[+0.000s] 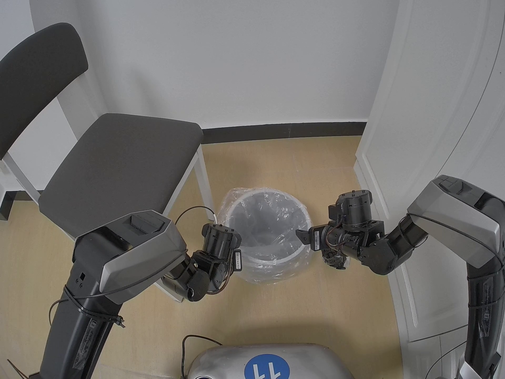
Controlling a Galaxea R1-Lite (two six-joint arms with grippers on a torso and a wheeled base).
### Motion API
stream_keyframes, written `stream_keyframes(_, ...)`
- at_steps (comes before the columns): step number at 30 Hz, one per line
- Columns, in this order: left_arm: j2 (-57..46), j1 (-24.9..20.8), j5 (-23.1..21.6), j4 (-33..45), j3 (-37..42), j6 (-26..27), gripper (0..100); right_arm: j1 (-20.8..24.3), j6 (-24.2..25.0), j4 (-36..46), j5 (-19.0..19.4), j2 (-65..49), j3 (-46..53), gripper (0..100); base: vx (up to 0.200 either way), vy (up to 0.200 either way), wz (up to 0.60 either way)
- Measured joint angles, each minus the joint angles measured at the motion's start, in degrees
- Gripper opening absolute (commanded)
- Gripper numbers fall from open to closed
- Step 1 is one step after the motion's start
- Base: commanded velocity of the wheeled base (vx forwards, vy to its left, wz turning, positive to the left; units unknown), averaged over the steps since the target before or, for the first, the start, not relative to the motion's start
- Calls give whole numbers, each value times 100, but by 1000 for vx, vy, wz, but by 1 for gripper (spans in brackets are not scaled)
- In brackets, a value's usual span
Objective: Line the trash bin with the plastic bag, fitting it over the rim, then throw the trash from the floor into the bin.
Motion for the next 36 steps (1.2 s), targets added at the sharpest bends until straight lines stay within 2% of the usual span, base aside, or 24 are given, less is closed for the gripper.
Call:
stream_keyframes(7,57,13,-197,-16,-44,-38,0,-39,-11,24,2,199,-105,100,0,0,0)
stream_keyframes(8,60,13,-202,-11,-45,-33,100,-37,-13,24,2,226,-118,100,0,0,0)
stream_keyframes(16,-37,83,-255,-2,208,112,100,-80,-41,22,0,369,-165,100,0,0,0)
stream_keyframes(26,-784,364,-1112,-16,1309,874,100,-91,-49,11,2,380,-138,100,0,0,0)
stream_keyframes(29,-1045,466,-1193,-44,1571,1120,100,-96,-52,11,2,375,-110,100,0,0,0)
stream_keyframes(36,-1282,474,-1339,-440,1904,1232,100,-52,-152,9,4,416,-74,100,0,0,0)
